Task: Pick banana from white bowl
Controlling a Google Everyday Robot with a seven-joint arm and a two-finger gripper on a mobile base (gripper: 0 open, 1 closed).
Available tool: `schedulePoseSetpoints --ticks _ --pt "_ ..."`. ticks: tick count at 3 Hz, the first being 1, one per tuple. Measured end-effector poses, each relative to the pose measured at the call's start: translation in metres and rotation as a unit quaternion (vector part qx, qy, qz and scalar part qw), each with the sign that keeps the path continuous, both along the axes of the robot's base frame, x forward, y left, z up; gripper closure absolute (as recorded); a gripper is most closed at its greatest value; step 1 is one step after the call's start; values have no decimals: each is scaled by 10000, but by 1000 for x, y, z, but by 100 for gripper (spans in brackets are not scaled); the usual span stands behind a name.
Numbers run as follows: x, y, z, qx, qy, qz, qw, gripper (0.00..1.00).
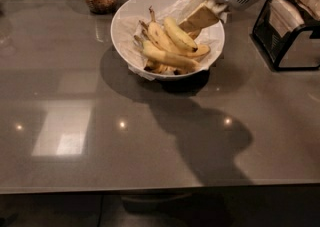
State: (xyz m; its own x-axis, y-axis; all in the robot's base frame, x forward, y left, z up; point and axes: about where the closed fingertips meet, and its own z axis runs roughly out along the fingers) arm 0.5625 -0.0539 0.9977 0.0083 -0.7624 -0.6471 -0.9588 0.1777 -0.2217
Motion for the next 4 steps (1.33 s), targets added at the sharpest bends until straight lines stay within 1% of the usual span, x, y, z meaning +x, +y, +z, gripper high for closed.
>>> schedulePoseSetpoints --ticks 1,2,3,4 --pt "-17 -17 12 445 233 -137 9986 100" --pt "-34 -29 16 526 386 -178 9977 84" --pt "-43 -33 20 601 320 -223 9974 62" --pt "-45 -30 15 567 151 -297 9978 39"
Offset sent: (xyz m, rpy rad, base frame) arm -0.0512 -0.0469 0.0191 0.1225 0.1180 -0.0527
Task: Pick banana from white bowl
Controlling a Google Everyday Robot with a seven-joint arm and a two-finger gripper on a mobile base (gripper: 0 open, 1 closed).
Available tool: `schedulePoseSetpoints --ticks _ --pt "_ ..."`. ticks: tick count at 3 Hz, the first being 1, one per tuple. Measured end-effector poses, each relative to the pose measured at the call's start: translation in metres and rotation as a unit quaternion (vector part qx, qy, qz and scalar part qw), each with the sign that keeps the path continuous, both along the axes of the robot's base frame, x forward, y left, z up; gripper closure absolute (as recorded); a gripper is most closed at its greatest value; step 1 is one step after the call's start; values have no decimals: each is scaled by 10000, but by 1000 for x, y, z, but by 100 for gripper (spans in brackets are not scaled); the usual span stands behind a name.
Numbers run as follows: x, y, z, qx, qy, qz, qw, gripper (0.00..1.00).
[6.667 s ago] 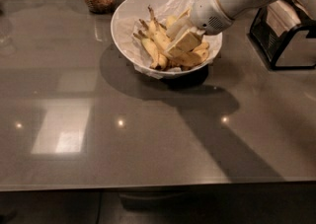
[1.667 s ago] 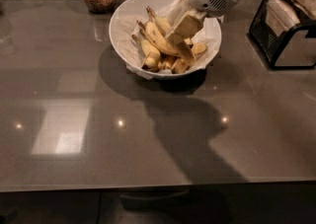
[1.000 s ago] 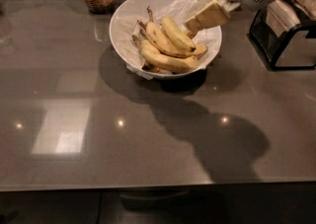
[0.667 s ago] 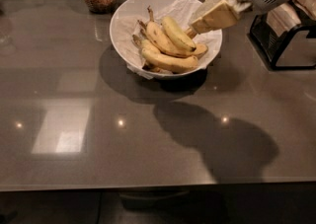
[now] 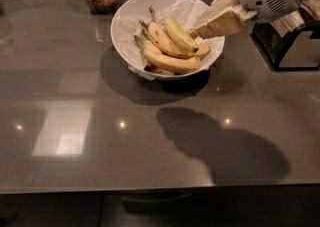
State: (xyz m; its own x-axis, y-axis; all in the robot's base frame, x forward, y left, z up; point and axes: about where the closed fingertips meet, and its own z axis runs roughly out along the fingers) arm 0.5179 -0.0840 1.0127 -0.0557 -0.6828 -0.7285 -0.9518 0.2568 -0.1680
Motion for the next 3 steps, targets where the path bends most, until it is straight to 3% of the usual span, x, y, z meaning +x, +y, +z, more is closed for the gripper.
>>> schedulePoseSetpoints --ticks 1,2,3 --pt "6 3 -9 -128 -235 -102 9996 16" --pt "12 6 -18 -259 -421 -176 9986 2" --pt "16 9 -30 -296 -442 -211 9984 7"
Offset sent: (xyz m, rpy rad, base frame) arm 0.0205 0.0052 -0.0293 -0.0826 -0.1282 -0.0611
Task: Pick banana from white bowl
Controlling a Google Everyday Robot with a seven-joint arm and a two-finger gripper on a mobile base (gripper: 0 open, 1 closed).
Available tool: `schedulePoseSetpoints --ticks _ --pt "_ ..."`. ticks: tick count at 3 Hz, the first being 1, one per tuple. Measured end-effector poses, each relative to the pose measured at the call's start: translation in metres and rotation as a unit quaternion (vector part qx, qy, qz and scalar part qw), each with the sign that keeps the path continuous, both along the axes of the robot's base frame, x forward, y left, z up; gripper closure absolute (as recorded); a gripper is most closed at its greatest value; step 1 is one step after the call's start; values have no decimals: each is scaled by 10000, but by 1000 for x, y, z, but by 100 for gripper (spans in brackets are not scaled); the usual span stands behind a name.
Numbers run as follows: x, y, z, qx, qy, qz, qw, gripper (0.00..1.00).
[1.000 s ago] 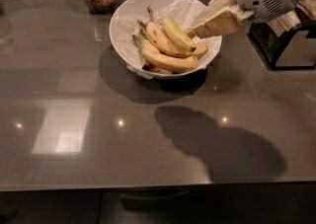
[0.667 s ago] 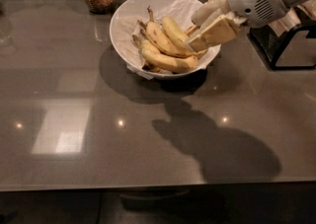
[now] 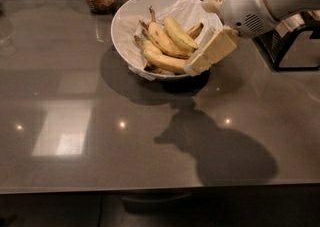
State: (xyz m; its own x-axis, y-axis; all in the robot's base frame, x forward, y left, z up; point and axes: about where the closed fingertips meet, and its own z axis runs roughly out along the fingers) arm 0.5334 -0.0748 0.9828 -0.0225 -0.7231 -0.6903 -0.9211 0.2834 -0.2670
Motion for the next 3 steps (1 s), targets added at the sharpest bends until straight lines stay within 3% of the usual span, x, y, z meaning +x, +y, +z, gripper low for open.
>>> schedulePoseSetpoints --ticks 3 --pt "11 11 -31 -18 200 116 9997 30"
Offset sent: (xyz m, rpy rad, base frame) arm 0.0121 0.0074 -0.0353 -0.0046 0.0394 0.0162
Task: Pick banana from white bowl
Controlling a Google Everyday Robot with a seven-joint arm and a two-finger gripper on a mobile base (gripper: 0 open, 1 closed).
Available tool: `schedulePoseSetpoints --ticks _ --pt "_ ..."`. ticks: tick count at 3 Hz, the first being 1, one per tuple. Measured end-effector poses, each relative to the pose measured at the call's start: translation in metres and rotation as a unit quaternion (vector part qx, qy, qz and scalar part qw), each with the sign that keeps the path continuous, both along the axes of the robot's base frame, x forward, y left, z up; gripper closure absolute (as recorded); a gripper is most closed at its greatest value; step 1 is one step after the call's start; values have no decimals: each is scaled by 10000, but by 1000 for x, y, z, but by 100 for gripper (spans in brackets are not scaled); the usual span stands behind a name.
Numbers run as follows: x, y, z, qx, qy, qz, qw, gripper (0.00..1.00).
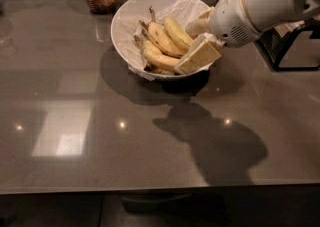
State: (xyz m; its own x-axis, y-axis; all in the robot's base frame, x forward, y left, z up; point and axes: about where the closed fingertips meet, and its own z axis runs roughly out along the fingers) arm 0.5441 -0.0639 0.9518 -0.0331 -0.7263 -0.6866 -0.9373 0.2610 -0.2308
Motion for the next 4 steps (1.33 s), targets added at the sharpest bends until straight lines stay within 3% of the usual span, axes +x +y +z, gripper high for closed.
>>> schedulePoseSetpoints --ticks 3,4 --pt "12 16 -37 -32 445 228 9987 36" --pt "10 20 -45 -26 557 276 9981 46"
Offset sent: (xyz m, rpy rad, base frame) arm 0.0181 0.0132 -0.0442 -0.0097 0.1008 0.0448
